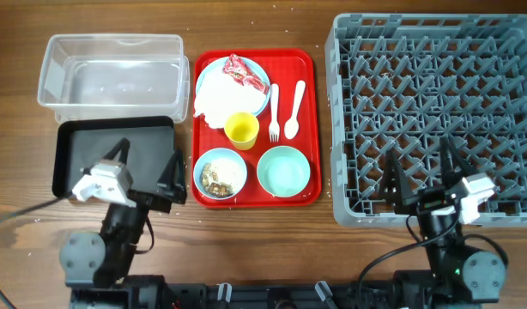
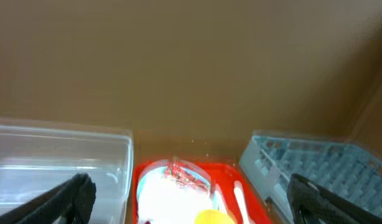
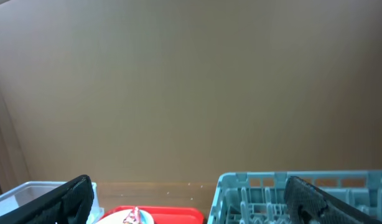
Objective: Sort waste into correct bins and load items into the dishwasher rack
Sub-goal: 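Reach the left gripper to the plate and grasp the white napkin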
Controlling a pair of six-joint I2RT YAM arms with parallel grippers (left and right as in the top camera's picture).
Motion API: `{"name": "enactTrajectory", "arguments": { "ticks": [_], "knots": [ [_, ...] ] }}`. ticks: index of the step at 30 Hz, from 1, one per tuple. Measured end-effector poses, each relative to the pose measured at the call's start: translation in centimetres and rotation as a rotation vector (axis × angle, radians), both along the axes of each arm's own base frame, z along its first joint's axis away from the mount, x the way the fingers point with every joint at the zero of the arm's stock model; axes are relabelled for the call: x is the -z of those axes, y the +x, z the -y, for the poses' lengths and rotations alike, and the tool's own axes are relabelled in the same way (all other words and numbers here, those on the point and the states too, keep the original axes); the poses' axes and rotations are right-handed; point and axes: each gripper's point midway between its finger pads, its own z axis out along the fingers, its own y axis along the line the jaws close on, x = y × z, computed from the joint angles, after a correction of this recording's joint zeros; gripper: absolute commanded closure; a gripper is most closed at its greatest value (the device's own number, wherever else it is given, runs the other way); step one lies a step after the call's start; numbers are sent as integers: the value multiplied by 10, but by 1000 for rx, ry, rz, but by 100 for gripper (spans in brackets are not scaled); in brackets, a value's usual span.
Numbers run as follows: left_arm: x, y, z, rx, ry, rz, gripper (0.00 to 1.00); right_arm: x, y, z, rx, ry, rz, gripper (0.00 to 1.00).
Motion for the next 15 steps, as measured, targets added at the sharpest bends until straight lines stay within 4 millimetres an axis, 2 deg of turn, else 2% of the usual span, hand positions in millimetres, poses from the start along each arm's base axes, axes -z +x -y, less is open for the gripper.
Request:
{"name": "enactTrajectory", "arguments": {
  "ticks": [2,3,5,7,11,13,14,15],
  "knots": [
    [-20,27,2,8,3,-102,0,-12,15,-2,-5,-25,-53,0],
    [-29,47,4,16,4,-177,0,-16,31,-3,-11,-43,-114,0],
    [-24,66,5,22,4,-301,0,-14,50,-5,-20,-58,-210,0],
    [-37,94,7,29,4,-375,0,-15,72,-7,-35,-63,-320,0],
    [-45,146,15,48,9,-553,0,-18,109,-9,-51,-70,-536,0],
    [-40,163,21,54,21,-657,0,-13,114,-9,-57,-72,-625,0],
    [-39,175,25,50,35,-697,0,-10,124,-10,-69,-82,-741,0],
    [-33,198,31,34,64,-741,0,-11,130,-11,-80,-100,-767,0]
  ]
}}
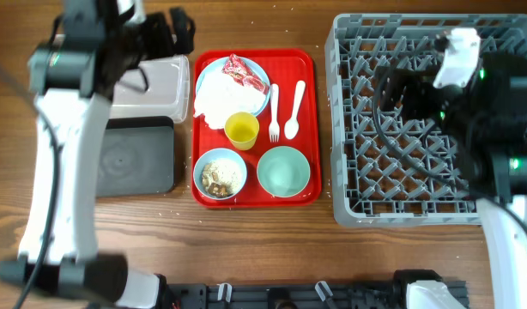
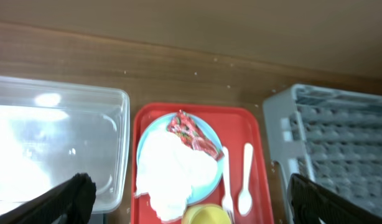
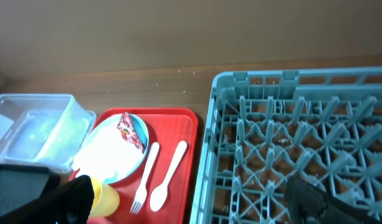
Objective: Sort waste into correct bins and load items into the dishwasher rack
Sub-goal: 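Reach the left gripper to the plate and grasp the white napkin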
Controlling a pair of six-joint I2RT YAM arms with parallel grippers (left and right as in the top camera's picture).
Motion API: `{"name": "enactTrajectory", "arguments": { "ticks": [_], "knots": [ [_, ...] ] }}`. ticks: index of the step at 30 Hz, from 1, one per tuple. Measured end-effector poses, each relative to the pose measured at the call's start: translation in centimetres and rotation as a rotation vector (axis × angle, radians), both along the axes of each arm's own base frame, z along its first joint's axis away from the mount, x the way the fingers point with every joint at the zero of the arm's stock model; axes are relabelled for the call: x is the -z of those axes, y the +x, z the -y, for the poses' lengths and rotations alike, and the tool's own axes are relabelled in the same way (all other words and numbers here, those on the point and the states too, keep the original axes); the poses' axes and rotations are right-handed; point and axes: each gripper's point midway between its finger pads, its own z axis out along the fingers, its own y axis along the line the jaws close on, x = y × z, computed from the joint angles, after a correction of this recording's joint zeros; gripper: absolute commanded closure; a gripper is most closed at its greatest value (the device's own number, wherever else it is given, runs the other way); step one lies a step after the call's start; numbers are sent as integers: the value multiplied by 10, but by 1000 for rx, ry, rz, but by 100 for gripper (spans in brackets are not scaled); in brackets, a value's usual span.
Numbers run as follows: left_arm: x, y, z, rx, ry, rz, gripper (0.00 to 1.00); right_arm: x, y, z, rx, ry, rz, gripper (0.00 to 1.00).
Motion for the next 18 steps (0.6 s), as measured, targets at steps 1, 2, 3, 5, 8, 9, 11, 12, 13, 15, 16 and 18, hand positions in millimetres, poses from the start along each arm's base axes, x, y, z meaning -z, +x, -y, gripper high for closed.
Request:
{"name": "enactTrajectory", "arguments": {
  "ticks": [1,2,3,5,8,9,11,12,13,15,16,18],
  "knots": [
    [8,6,5,3,16,-37,0,2,4,-1,-17,-11,-15,0],
    [14,21,14,12,34,-60,0,4,6,-4,-39,-20,-29,0],
    [21,33,23,24,43,-67,0,9,9,-5,-54,-26,-42,0],
    [44,50,44,59,54,-96,0,17,11,-6,-62,-24,-70,0],
    [89,53,72,120,45,-206,0,22,8,-7,-57,-9,-99,0],
    [103,52,79,135,42,-240,0,22,8,-7,-57,-6,-103,0],
    [132,54,90,148,35,-304,0,23,8,-8,-57,-1,-108,0],
    [144,56,91,132,26,-335,0,23,8,-8,-58,0,-109,0],
    [165,59,90,84,16,-387,0,24,8,-8,-58,0,-110,0],
    [211,64,82,-53,15,-490,2,25,8,-8,-58,1,-115,0],
    [229,64,78,-107,20,-529,3,26,8,-8,-57,4,-122,0],
    [253,64,72,-181,26,-577,7,32,8,-8,-52,10,-144,0]
  ]
}}
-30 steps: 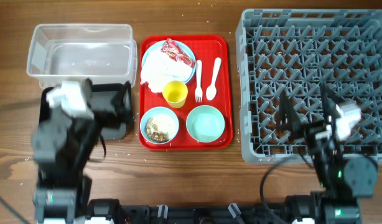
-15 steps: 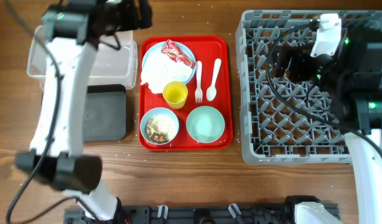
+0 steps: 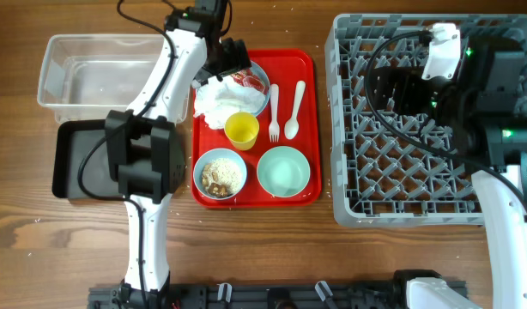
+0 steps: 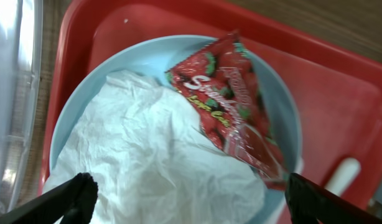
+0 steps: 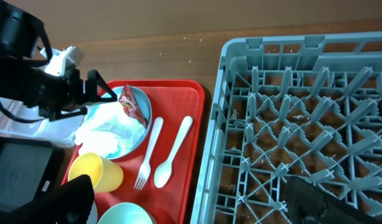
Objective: Sort waste into correct bins and load items into the dishwasher rack
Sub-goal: 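Reach the left gripper to the plate and grasp the white napkin, then carry the napkin with the left gripper and drop it in the clear bin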
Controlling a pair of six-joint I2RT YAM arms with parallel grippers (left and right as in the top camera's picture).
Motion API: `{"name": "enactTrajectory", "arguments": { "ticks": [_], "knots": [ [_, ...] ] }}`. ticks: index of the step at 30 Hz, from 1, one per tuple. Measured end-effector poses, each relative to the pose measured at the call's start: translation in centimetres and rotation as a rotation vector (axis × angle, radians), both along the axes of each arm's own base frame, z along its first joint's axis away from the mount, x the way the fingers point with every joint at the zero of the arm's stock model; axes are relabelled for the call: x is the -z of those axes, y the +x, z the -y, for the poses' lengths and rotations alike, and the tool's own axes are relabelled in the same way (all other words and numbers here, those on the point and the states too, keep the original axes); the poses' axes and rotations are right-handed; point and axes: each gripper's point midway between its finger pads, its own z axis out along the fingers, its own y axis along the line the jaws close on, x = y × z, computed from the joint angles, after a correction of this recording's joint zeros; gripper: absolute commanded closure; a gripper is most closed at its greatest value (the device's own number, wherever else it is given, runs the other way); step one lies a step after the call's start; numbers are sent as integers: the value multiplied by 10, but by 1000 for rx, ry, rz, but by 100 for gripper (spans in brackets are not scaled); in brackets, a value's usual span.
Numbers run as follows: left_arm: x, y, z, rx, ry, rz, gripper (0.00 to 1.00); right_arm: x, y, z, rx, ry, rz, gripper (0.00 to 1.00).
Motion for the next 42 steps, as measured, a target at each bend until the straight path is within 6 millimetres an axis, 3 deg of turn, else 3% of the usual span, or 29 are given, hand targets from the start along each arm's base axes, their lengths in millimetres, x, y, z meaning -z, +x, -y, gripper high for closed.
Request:
{"name": "enactTrajectory", "arguments": {
  "ticks": [2,6,9,10,11,12,13,20,22,23,26,27,28,29,30,32,33,34,35,36,39,42],
  "knots": [
    [13,-2,-4,-43,17,-31,17,7,3,0,0,0,-23,0],
    [37,-10,-7,-68,43,-96,24,18,6,0,12,13,-64,0],
    [61,-29,-7,-58,74,-171,30,23,8,0,17,18,-81,0],
    [63,-31,-3,-48,84,-174,41,24,8,0,17,18,-84,0],
    [65,-33,-2,-44,97,-174,59,24,8,0,17,18,-84,0],
    [65,-33,-3,-44,106,-171,85,24,8,0,17,18,-84,0],
    [67,-36,-2,-42,116,-172,96,24,8,0,17,18,-85,0],
    [60,-45,-4,-4,128,-196,96,26,6,0,17,18,-97,0],
    [39,-39,-1,33,112,-169,96,26,6,0,17,18,-96,0],
    [18,-33,0,41,95,-124,96,26,6,0,17,18,-96,0],
    [-83,-19,-22,22,35,91,96,26,6,0,17,18,-96,1],
    [-126,-16,-43,-9,28,187,96,26,6,0,17,18,-96,0],
    [-154,-15,-66,-52,36,251,96,26,7,0,17,18,-95,0],
    [-169,-13,-86,-91,51,289,96,26,7,0,17,18,-93,0],
    [-180,-9,-127,-165,85,323,96,25,7,0,18,19,-92,0],
    [-170,-2,-170,-245,124,311,96,25,7,0,17,18,-92,0],
    [-155,12,-192,-282,135,316,96,25,7,0,18,19,-91,0],
    [-138,18,-205,-303,144,292,84,25,7,0,17,18,-92,0],
    [-115,26,-219,-322,152,266,48,25,7,0,17,18,-91,0],
    [-93,29,-227,-331,158,229,29,25,8,0,18,19,-90,0],
    [-38,30,-231,-323,167,120,4,25,8,0,17,18,-89,0],
    [-42,33,-223,-279,154,138,6,25,8,0,17,18,-89,0]
  ]
}}
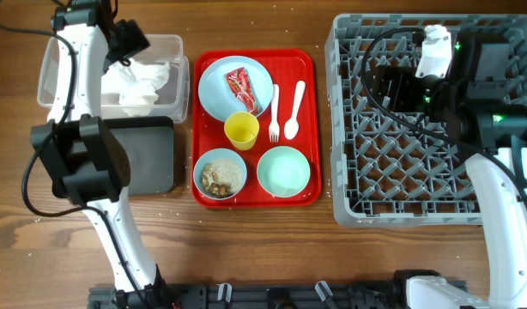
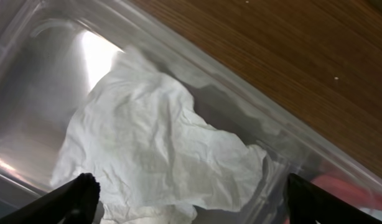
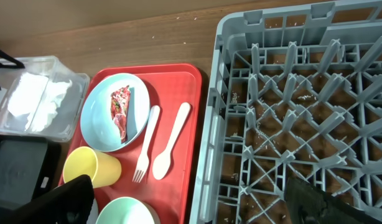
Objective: Sort waste into correct bins and load items into the dishwasher rack
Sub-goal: 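Carry the napkin with the left gripper and drop it in the clear bin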
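Note:
A crumpled white napkin (image 1: 135,77) (image 2: 160,155) lies inside the clear plastic bin (image 1: 49,69). My left gripper (image 1: 130,43) (image 2: 188,202) hangs just above it, open, nothing between its fingers. On the red tray (image 1: 306,184) a blue plate (image 1: 216,94) holds a red snack wrapper (image 1: 240,88) (image 3: 121,106). The tray also carries a yellow cup (image 1: 241,130), a white fork (image 1: 274,101), a white spoon (image 1: 292,107), a bowl of food scraps (image 1: 222,174) and a green bowl (image 1: 283,171). My right gripper (image 1: 385,86) (image 3: 188,202) is open above the grey dishwasher rack (image 1: 349,172).
A black bin (image 1: 143,159) sits in front of the clear bin, left of the tray. The rack fills the right side of the wooden table (image 1: 246,249), its left wall close to the tray's right edge.
The napkin was on the blue plate with my left gripper right over it; now it lies in the clear bin under the open left gripper. Only the wrapper remains on the plate.
Both arms were folded low at the table's front edge. Then they were raised, left near the clear bin, right over the rack. Then the left gripper was down at the plate's napkin and wrapper. Now the napkin is in the clear bin.

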Controlling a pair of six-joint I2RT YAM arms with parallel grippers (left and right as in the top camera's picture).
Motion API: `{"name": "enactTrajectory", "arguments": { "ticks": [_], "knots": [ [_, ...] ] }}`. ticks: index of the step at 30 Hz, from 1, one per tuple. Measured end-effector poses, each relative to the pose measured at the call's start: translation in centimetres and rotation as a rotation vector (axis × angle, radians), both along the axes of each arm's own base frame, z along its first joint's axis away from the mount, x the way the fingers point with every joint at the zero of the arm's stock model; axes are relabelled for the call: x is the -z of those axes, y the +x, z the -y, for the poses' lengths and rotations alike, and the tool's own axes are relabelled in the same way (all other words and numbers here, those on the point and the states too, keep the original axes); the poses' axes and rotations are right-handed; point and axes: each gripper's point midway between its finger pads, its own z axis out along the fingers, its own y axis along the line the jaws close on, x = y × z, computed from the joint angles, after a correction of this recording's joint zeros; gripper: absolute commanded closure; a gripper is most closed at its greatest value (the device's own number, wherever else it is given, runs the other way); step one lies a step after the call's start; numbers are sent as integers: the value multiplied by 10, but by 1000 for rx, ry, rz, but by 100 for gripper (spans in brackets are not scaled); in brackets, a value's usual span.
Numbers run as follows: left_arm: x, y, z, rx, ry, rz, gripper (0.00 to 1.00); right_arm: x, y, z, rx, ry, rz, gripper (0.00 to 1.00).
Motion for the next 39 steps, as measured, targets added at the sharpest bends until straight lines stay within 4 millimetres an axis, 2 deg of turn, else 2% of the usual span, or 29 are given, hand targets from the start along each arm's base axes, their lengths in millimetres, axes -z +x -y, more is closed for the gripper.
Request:
{"name": "enactTrajectory", "arguments": {
  "ticks": [2,4,5,6,8,9,11,12,13,14,15,16,18,19,20,22,25,29,31,33,34,36,37,38,39],
  "knots": [
    [-12,1,13,61,-33,25,7,0,0,0,0,0,0,0],
    [-45,-2,45,160,-74,78,7,0,0,0,0,0,1,0],
    [-66,-6,70,218,-84,109,9,0,0,0,0,0,1,0],
    [-78,-10,93,264,-93,121,10,0,0,0,0,0,0,0],
    [-80,-27,138,348,-117,78,12,0,0,0,4,4,-2,0],
    [-71,-35,169,409,-127,39,13,0,0,0,7,7,-3,0],
    [-48,-41,208,480,-133,-14,12,0,0,0,8,8,-4,0],
    [-24,-43,225,498,-130,-62,12,0,0,0,10,10,-5,0],
    [-11,-43,233,504,-126,-83,11,1,-1,0,10,10,-9,0],
    [12,-40,247,517,-120,-104,10,1,-1,0,10,10,-12,0],
    [22,-39,252,517,-119,-114,8,2,-2,0,10,10,-15,0],
    [54,-37,264,529,-115,-148,8,2,-2,0,10,10,-17,0],
    [74,-32,272,535,-114,-148,11,2,-2,0,10,10,-18,0],
    [84,-34,273,537,-113,-167,15,2,-2,0,10,10,-18,0],
    [97,-36,273,537,-109,-192,30,3,-3,0,10,10,-20,0],
    [98,-36,273,533,-102,-192,75,3,-3,0,10,10,-21,0],
    [100,-38,271,529,-97,-204,96,3,-3,0,10,10,-21,0],
    [103,-47,267,519,-86,-245,96,4,-4,0,10,10,-27,0],
    [103,-51,261,510,-68,-270,96,4,-4,0,10,10,-28,0],
    [95,-56,247,486,-64,-310,96,4,-4,0,10,10,-28,0],
    [84,-50,237,465,-69,-296,96,4,-4,0,10,10,-28,0],
    [35,-31,201,393,-82,-200,96,4,-4,0,10,10,-29,0],
    [1,-22,179,353,-85,-125,96,4,-4,0,10,10,-29,0],
    [-56,-17,140,283,-80,-8,96,4,-4,0,10,10,-28,0],
    [-78,-18,124,253,-75,35,96,4,-4,0,10,10,-28,0]
  ]
}}
